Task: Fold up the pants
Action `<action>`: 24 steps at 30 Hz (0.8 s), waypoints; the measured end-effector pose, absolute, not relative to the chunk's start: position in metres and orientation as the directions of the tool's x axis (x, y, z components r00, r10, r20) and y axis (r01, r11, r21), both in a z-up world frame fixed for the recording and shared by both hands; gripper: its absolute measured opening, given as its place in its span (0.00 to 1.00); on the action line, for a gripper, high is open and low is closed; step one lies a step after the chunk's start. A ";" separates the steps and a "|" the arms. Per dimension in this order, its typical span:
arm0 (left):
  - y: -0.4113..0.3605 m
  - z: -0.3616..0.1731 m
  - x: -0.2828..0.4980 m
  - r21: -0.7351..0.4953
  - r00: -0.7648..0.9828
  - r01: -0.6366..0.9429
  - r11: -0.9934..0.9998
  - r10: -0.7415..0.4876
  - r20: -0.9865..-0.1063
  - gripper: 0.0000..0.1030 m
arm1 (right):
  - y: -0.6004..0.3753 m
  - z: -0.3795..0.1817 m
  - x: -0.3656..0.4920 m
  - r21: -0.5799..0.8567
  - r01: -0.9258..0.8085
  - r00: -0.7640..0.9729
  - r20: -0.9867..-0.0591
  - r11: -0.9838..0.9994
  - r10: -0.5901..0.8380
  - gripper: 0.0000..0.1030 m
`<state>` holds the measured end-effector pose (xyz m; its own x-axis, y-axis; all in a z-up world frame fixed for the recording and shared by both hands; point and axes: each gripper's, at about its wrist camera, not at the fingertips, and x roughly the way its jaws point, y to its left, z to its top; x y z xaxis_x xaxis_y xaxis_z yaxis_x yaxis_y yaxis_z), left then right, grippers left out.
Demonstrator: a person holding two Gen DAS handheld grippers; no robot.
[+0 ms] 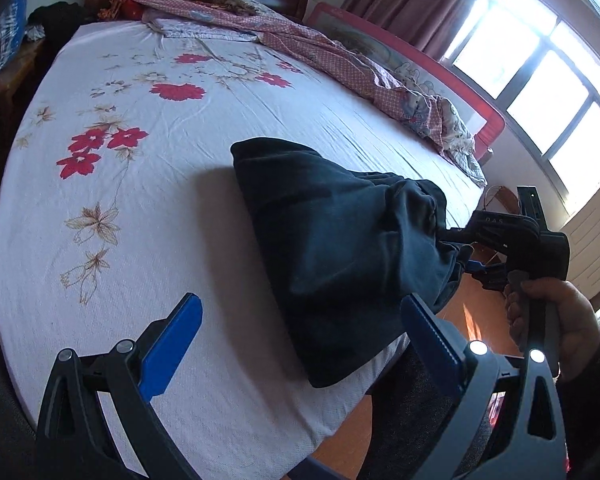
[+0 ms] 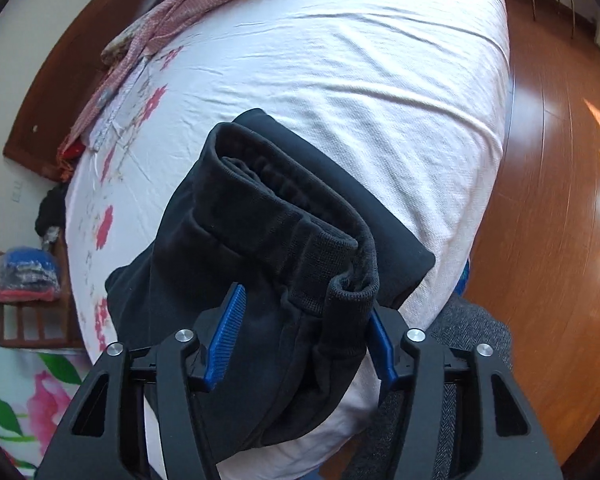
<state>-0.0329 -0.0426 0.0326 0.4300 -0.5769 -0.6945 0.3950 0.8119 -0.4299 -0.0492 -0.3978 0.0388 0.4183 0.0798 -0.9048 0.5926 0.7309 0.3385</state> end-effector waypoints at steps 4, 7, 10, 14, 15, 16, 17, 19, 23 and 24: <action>-0.026 0.024 -0.024 -0.495 0.415 0.328 0.804 -0.594 -0.689 0.97 | -0.381 0.072 -0.044 0.368 0.486 0.476 -0.872 0.793 0.113 0.38; -0.017 0.022 -0.022 -0.509 0.442 0.288 0.811 -0.584 -0.681 0.97 | -0.369 0.113 -0.027 0.483 0.347 0.606 -0.770 0.804 0.200 0.36; -0.016 0.023 -0.022 -0.514 0.448 0.272 0.813 -0.580 -0.680 0.97 | -0.370 0.143 -0.015 0.600 0.219 0.722 -0.630 0.770 0.286 0.29; -0.026 0.028 -0.026 -0.474 0.459 0.313 0.823 -0.568 -0.683 0.97 | -0.401 0.125 -0.027 0.518 0.320 0.683 -0.707 0.793 0.186 0.29; -0.030 0.029 -0.027 -0.466 0.456 0.332 0.820 -0.572 -0.682 0.97 | -0.406 0.116 -0.033 0.457 0.368 0.644 -0.754 0.810 0.132 0.29; -0.035 0.030 -0.029 -0.455 0.453 0.354 0.817 -0.576 -0.681 0.97 | -0.407 0.107 -0.037 0.439 0.380 0.608 -0.782 0.814 0.138 0.29; -0.040 0.031 -0.029 -0.442 0.451 0.367 0.819 -0.572 -0.685 0.97 | -0.408 0.100 -0.040 0.457 0.380 0.582 -0.794 0.804 0.176 0.35; -0.051 0.029 -0.029 -0.427 0.429 0.394 0.814 -0.574 -0.698 0.97 | -0.407 0.095 -0.042 0.401 0.402 0.540 -0.830 0.823 0.141 0.59; -0.064 0.032 -0.035 -0.411 0.402 0.454 0.791 -0.593 -0.698 0.97 | -0.402 0.087 -0.020 0.161 0.300 0.471 -0.882 0.940 0.001 0.72; -0.065 0.033 -0.037 -0.404 0.403 0.466 0.787 -0.595 -0.695 0.97 | -0.405 0.078 -0.012 0.144 0.285 0.434 -0.901 0.948 0.007 0.72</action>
<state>-0.0367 -0.0650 0.0334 0.4032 -0.5952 -0.6951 0.4662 0.7872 -0.4037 -0.0118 -0.4051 0.0782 0.4343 0.0066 -0.9007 0.2849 0.9476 0.1443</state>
